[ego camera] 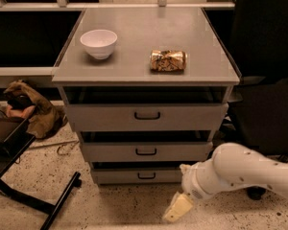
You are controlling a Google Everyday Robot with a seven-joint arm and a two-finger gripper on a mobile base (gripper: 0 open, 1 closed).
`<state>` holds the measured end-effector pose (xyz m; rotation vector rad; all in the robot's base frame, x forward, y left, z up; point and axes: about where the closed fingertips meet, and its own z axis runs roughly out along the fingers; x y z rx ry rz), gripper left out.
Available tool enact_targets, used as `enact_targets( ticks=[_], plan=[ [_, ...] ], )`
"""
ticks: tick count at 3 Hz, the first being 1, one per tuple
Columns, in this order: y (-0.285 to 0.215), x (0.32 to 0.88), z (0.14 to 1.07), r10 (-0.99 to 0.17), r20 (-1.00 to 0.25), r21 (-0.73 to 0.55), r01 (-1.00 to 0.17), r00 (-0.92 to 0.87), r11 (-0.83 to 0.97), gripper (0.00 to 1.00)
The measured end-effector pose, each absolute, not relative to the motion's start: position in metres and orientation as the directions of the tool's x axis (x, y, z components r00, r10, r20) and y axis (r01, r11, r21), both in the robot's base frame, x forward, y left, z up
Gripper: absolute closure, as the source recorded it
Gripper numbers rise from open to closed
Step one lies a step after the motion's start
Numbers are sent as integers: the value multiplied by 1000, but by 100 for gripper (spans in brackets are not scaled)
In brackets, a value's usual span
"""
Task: Open bottom drawer
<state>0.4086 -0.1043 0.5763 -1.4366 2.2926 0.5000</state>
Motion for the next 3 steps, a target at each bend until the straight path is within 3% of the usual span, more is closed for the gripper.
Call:
enact_targets(
  ticks=[1,3],
  plan=[
    [-74,402,509,-735,-512,170,-891,-444,420,0],
    [-75,405,498,-718,-525,184,-885,-457,428,0]
  ],
)
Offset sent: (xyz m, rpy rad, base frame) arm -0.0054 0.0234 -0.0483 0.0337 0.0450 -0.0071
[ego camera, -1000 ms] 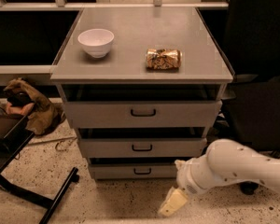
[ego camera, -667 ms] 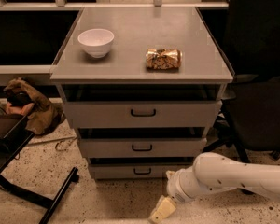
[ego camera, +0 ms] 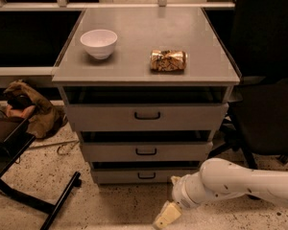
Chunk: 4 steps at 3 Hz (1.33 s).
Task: Open bottom drawer
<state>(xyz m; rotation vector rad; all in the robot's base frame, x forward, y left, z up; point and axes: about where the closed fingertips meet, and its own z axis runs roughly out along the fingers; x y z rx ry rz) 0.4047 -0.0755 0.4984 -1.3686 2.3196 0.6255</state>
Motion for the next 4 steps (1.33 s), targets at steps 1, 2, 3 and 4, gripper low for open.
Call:
enact_targets(
  ticks=[1,2,3,4],
  plan=[
    [-75,434,470,-661,-588,181,-873,-466,454,0],
    [-59,459,420,-592,-639,217,-854,-491,473,0],
    [-44,465,366,-553,-644,271,-834,-529,481,0],
    [-44,465,366,-553,-644,271,-834,-528,481,0]
  ],
)
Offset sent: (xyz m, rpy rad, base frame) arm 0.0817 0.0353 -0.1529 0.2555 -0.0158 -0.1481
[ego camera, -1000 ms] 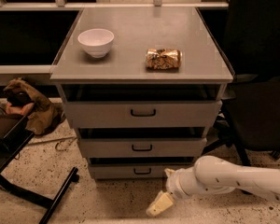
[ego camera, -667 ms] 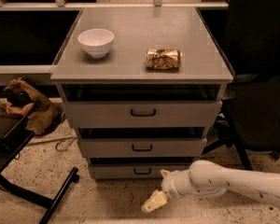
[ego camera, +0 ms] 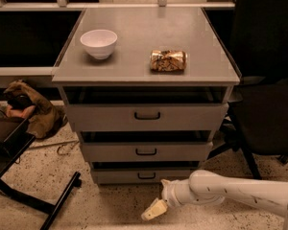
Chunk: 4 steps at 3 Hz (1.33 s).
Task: Open bottom drawer
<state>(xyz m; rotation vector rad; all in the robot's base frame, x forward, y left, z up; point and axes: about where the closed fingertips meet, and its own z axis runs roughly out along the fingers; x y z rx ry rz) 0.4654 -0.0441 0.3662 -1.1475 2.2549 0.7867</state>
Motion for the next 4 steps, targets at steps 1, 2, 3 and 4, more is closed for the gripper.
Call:
enact_targets(
  ticks=[1,2,3,4],
  plan=[
    [-39,471,354,-538,-663,270,-836,-521,477,0],
    [-15,497,322,-518,-715,238,-860,-469,451,0],
    [3,525,291,-509,-744,194,-869,-432,454,0],
    [8,553,268,-520,-748,135,-862,-412,489,0]
  ],
)
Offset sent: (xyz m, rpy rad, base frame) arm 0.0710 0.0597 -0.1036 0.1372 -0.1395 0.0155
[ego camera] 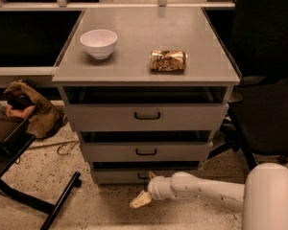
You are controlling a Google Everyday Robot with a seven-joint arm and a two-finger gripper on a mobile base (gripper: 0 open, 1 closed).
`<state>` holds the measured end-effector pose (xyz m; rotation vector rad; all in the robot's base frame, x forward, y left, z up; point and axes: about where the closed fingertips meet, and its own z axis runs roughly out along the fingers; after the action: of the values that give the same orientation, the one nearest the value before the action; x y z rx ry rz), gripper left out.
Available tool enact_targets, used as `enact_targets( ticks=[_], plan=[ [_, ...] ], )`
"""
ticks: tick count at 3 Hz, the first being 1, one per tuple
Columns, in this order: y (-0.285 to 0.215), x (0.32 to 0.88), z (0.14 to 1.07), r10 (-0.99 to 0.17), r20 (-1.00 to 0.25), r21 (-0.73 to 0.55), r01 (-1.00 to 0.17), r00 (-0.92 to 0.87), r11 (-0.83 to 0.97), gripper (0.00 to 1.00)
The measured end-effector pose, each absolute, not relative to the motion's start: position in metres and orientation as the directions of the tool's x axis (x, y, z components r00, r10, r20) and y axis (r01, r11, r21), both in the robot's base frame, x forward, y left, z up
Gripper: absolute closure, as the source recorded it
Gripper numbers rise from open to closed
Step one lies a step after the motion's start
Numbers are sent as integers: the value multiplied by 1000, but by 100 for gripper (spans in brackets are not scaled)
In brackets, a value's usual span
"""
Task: Open bottom drawer
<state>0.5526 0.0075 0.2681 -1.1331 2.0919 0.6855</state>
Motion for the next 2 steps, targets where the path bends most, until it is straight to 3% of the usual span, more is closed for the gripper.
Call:
enact_targets(
  ticks=[2],
  plan=[
    [15,566,264,-519,-767,95,-866,-378,490,0]
  ],
)
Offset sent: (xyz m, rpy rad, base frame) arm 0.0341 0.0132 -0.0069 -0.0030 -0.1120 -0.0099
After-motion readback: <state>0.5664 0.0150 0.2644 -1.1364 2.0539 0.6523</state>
